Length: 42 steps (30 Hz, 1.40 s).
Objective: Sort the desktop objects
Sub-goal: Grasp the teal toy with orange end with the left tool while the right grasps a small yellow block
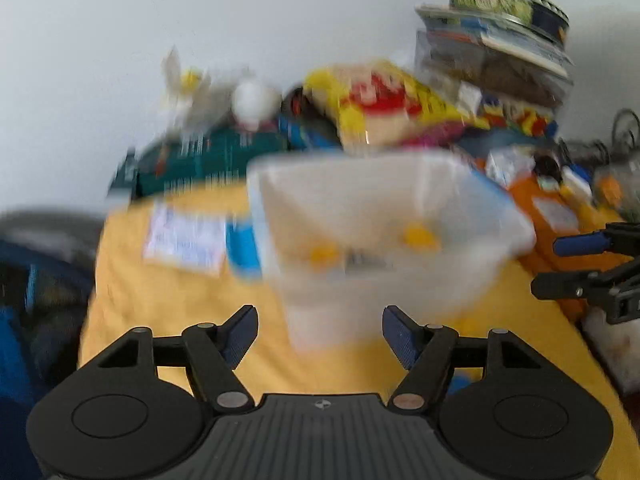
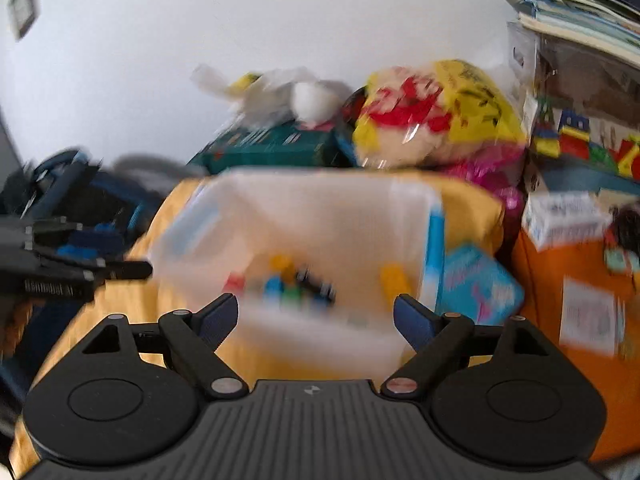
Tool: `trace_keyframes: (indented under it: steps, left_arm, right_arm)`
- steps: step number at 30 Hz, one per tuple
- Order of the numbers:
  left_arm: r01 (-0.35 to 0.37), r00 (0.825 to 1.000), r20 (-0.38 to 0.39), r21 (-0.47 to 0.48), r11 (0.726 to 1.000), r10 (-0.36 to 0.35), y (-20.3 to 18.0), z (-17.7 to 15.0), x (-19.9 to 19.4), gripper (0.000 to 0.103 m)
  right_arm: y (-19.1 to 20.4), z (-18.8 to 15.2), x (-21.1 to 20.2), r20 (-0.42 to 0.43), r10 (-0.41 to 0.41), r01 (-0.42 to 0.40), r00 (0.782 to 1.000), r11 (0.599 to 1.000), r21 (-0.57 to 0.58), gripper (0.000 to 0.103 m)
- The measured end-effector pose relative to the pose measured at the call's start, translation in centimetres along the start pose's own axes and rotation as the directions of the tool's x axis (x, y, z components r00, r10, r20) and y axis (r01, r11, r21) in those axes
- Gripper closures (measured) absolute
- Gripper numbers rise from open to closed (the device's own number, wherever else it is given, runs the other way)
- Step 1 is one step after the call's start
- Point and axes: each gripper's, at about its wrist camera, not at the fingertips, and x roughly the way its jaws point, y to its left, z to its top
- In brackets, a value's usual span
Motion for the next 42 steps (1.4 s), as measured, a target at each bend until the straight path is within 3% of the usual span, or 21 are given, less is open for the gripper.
trace_keyframes:
  steps: [3,5,10,20,22,23,27,33,42]
  left_arm:
    - [0.020,0.997,-0.077,-0.064,0.998,-0.025,-0.6,-5.6,0.2,0.031]
    - [0.032,0.991,-0.127,-0.086,0.996,-0.043,-1.3,-7.7,0.9,0.031]
    - [0.022,0.987,-0.159,-0.116,0.993,-0.040,-2.1,-8.6,3.0,0.031]
    - [-0.008,0.985,-0.172,-0.090,0.996,-0.008,-2.9,-8.6,6.1,0.032]
    - [-0.008,0.986,-0.165,-0.064,0.998,-0.003,-2.6,-8.9,6.1,0.040]
    - [-0.008,0.987,-0.159,-0.053,0.999,-0.001,-2.5,-9.0,6.0,0.048]
    - [0.005,0.990,-0.142,-0.034,0.999,-0.010,-1.9,-9.3,5.3,0.058]
    - [-0.004,0.995,-0.097,-0.020,1.000,0.002,-1.5,-9.1,3.7,0.058]
    - [0.033,0.999,0.040,-0.021,0.999,-0.032,-1.4,-4.8,-2.2,0.058]
  right_arm:
    - [0.8,-6.4,-0.1,-0.046,-0.025,0.023,0.999,0.999,-0.043,0.026]
    - [1.3,-9.7,0.5,-0.095,-0.026,0.021,0.995,0.999,-0.047,0.038]
    - [3.0,-13.5,2.3,-0.161,-0.029,0.014,0.986,0.995,-0.095,0.043]
    - [4.2,-14.4,4.7,-0.182,-0.041,0.013,0.983,0.988,-0.151,0.049]
    - [4.7,-14.6,5.0,-0.186,-0.041,0.010,0.982,0.987,-0.161,0.051]
    - [4.8,-14.6,5.3,-0.190,-0.039,0.007,0.981,0.987,-0.162,0.055]
    - [5.2,-14.3,5.6,-0.200,-0.013,-0.020,0.980,0.986,-0.165,0.077]
    - [4.8,-14.0,4.9,-0.185,-0.008,-0.018,0.983,0.990,-0.142,0.077]
    - [2.7,-10.8,-0.8,-0.025,0.017,-0.017,1.000,1.000,-0.008,0.077]
